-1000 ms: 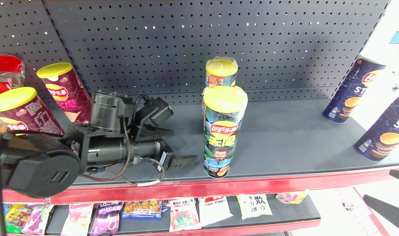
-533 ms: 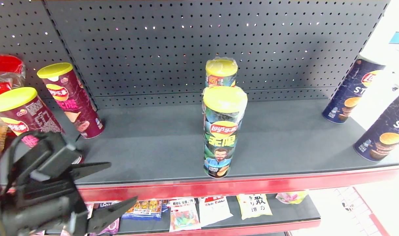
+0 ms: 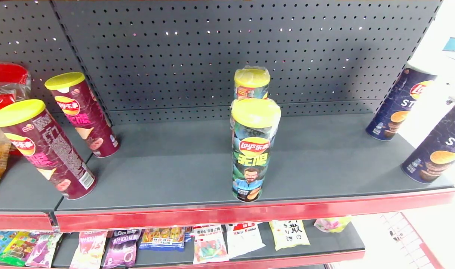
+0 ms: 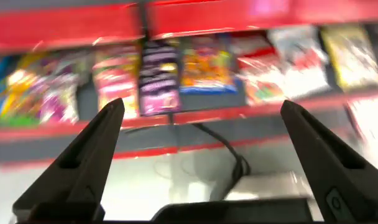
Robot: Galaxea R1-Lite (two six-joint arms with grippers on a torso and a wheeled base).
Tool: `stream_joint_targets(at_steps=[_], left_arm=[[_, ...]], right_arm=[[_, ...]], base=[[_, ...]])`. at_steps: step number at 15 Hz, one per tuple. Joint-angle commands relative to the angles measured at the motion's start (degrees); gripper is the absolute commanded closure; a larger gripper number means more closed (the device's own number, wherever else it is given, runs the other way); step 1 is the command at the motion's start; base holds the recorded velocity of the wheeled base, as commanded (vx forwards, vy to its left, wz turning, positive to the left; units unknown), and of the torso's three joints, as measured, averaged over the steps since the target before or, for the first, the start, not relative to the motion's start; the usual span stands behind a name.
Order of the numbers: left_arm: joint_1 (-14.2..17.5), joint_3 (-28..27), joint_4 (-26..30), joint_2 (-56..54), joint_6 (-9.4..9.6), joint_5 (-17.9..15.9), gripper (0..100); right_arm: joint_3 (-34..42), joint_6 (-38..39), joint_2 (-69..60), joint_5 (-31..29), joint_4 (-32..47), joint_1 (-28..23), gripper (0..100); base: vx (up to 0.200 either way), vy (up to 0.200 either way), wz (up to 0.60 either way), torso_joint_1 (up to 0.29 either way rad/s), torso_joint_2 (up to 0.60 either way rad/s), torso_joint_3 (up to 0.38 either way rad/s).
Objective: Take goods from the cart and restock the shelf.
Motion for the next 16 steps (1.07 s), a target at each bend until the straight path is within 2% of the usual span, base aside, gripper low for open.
stream_joint_targets(at_steps=[1, 3, 4, 5, 7, 8, 9, 10, 11, 12, 13, 15, 16], left_arm=[[7.44, 3.95, 1.5, -11.14, -1.4, 0.41, 0], [6.65, 5.0, 1.24, -17.11, -1.05, -6.53, 0], [7.0, 5.18, 1.15, -17.55, -1.13, -8.47, 0], [7.0, 5.35, 1.15, -17.55, -1.22, -8.64, 0], [7.0, 6.23, -1.22, -17.55, -1.22, -8.91, 0], [7.0, 8.96, -8.25, -17.55, -0.69, -8.99, 0], [7.0, 13.44, -16.78, -17.55, 0.27, -8.73, 0], [7.0, 16.34, -21.43, -17.55, 0.36, -8.47, 0], [7.09, 19.5, -27.68, -17.55, 0.27, -6.36, 0], [7.09, 19.33, -25.13, -17.55, 0.36, -5.39, 0], [7.09, 19.42, -25.83, -17.55, 0.8, -5.65, 0], [7.09, 19.5, -25.83, -17.55, 0.98, -5.74, 0], [7.09, 19.42, -25.83, -17.55, 0.98, -5.92, 0]], right_arm=[[0.67, -0.01, -2.9, -1.13, 0.0, -0.43, 0], [1.02, 0.08, -2.9, -1.31, -0.17, -0.43, 0], [2.69, 0.52, -2.9, -1.22, -0.79, -0.43, 0], [5.76, 1.22, -2.9, -1.05, -6.24, -0.43, 0], [18.33, -1.33, -2.9, 1.15, -31.73, -0.26, 0], [20.53, -3.35, -2.9, 2.64, -37.09, -0.35, 0], [20.53, -2.47, -2.9, 3.0, -36.38, -0.35, 0], [20.53, -1.94, -2.9, 3.08, -36.3, -0.35, 0], [20.53, -1.77, -2.9, 3.87, -36.56, -0.35, 0], [20.53, -1.85, -2.9, 7.65, -36.47, -0.35, 0], [20.53, -2.73, -2.9, 10.91, -36.03, -0.17, 0], [20.53, -0.8, -2.9, 8.45, -34.54, 0.53, 0], [20.35, 2.45, -2.9, 1.33, -32.96, 0.53, 0]], base=[[0.0, 0.0, 0.0, 0.0, 0.0, 0.0], [0.0, 0.0, 0.0, 0.0, 0.0, 0.0], [0.0, 0.0, 0.0, 0.0, 0.0, 0.0], [0.0, 0.0, 0.0, 0.0, 0.0, 0.0], [0.0, 0.0, 0.0, 0.0, 0.0, 0.0], [0.0, 0.0, 0.0, 0.0, 0.0, 0.0], [0.0, 0.0, 0.0, 0.0, 0.0, 0.0], [0.0, 0.0, 0.0, 0.0, 0.0, 0.0], [0.0, 0.0, 0.0, 0.0, 0.0, 0.0], [0.0, 0.0, 0.0, 0.0, 0.0, 0.0], [0.0, 0.0, 0.0, 0.0, 0.0, 0.0], [0.0, 0.0, 0.0, 0.0, 0.0, 0.0], [0.0, 0.0, 0.0, 0.0, 0.0, 0.0]])
